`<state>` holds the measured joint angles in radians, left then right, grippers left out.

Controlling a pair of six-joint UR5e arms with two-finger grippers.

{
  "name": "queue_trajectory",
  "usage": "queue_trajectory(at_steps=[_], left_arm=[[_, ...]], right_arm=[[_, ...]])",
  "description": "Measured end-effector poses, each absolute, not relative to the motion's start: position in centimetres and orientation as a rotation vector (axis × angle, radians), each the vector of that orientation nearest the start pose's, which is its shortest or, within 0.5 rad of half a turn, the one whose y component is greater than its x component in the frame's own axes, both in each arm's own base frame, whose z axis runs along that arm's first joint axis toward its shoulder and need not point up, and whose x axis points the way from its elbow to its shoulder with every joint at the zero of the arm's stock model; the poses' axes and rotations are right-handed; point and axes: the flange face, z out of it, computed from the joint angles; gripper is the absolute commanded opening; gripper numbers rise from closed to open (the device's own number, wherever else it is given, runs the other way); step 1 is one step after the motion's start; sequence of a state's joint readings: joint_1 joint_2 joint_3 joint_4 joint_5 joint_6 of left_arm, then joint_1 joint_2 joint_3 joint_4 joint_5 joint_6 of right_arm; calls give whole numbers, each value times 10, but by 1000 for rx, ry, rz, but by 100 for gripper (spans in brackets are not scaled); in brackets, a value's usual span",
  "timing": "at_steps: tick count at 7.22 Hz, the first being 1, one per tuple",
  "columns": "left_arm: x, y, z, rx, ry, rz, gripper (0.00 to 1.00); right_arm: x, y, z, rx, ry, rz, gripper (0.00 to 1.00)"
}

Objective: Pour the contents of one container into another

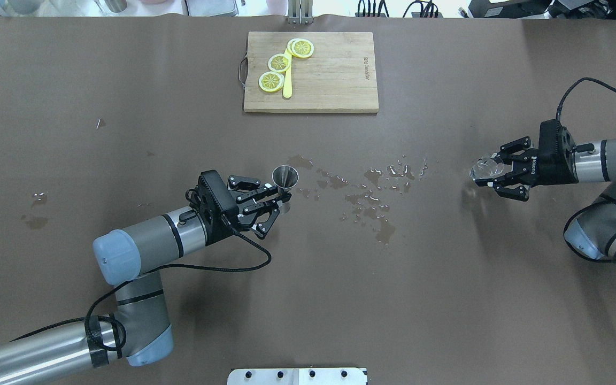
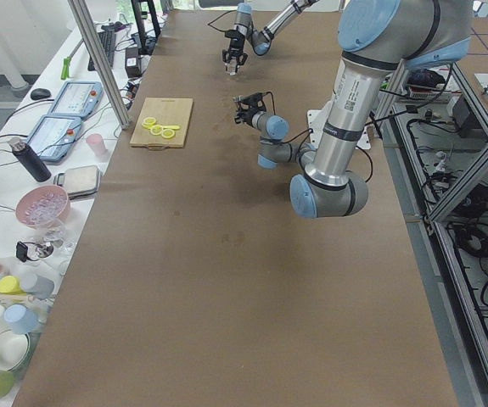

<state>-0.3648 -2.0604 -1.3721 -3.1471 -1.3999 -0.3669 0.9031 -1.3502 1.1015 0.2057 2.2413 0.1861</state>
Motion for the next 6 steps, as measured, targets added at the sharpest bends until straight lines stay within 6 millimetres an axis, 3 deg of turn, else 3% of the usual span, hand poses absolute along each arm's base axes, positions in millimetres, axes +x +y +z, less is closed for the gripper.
queue_trajectory(at_steps=[6], left_arm=[[524,-359,294,1497,1336,393,0]], right_arm=[[-282,-484,574,1160,-1125,-873,0]])
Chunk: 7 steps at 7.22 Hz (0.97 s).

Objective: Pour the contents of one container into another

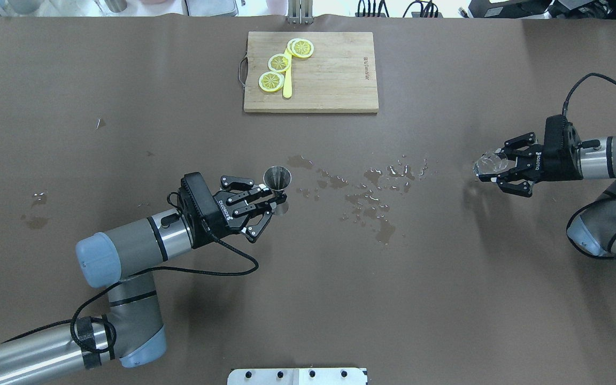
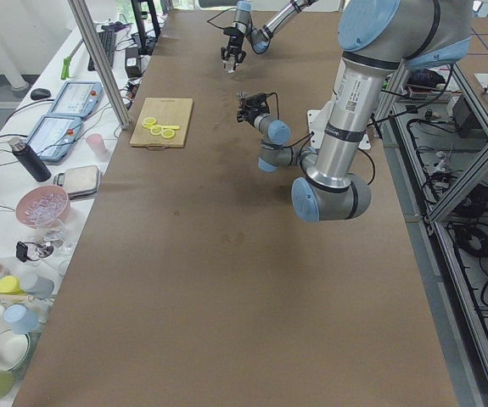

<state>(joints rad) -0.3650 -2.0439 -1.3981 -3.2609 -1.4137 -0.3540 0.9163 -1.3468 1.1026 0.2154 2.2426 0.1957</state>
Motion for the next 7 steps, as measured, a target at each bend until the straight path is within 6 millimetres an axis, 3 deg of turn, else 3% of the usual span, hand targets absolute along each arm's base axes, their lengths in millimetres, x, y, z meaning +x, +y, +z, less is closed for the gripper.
queue_trajectory(at_steps=[3,7], left_arm=[[504,-368,247,1498,1301,386,0],[497,-369,239,1489,1284,389,0]], right_arm=[[-278,-487,566,1177,-1122,-873,0],[-272,-484,568,1180,-1129,-898,0]])
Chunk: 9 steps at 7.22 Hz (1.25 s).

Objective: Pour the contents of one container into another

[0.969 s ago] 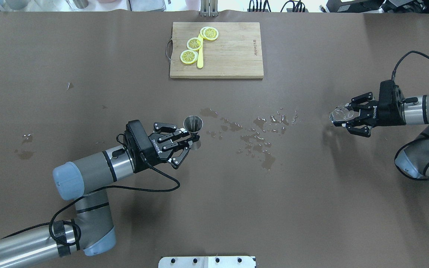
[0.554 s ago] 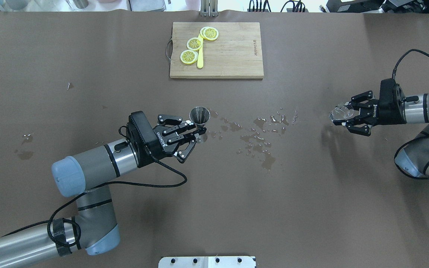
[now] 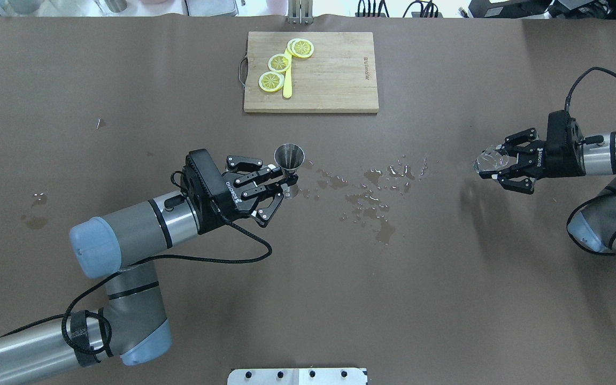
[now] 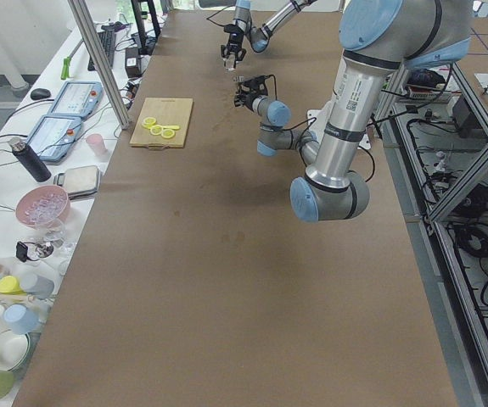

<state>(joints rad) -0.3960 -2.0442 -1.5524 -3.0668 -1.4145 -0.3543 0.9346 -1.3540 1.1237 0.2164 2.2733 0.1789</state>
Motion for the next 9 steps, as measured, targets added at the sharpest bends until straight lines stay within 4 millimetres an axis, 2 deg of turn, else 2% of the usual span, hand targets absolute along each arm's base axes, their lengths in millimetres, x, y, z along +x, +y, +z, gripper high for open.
queue_trajectory(at_steps=[4,7,9], left_arm=[[526,-358,264,1430,1266,437,0],[539,-344,268,1411,1285,456,0],[545,-348,274,1409,1261,462,0]], right_arm=[[-254,-491,565,1193,-1126,-933,0],[-256,-495,559,1229,-1108,-980,0],[-262,-499,554,1254,-1094,-1006,0]])
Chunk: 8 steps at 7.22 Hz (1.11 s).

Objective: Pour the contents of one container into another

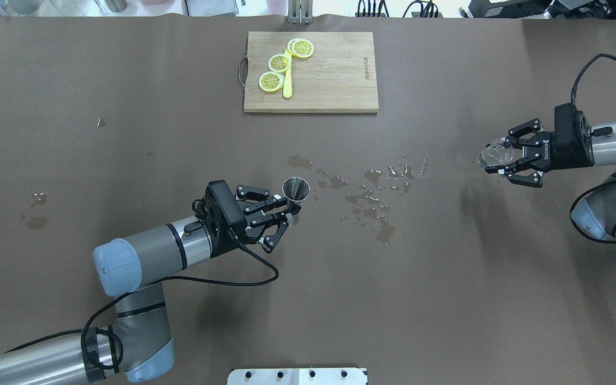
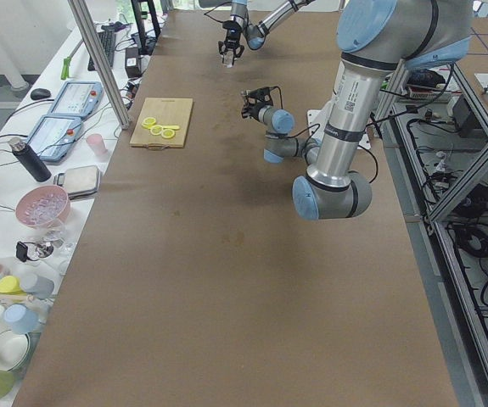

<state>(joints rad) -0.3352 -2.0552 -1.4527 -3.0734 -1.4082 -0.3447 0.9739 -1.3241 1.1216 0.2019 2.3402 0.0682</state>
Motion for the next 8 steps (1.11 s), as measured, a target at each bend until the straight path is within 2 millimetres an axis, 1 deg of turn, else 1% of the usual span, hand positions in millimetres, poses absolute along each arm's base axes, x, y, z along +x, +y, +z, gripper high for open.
queue_trajectory(at_steps=[1,2,3,4,5,7,8], left_arm=[[548,-349,273,1410,1256,464,0],[554,-351,268,1412,1255,465,0],[561,-353,263,1410,1253,467,0],[566,-355,259,1410,1253,467,0],[572,-356,250,1414,1260,465,0],[593,-362,211,1427,1272,462,0],[605,-366,199,1425,1261,470,0]], right_arm=[[-263,-500,551,1257,-1092,-1011,0],[-265,-503,548,1254,-1091,-1012,0],[-267,-506,540,1245,-1091,-1012,0],[-270,-511,526,1231,-1090,-1009,0],[-273,-514,509,1213,-1086,-1005,0],[-278,-517,468,1186,-1079,-999,0],[-280,-515,449,1187,-1083,-1005,0]])
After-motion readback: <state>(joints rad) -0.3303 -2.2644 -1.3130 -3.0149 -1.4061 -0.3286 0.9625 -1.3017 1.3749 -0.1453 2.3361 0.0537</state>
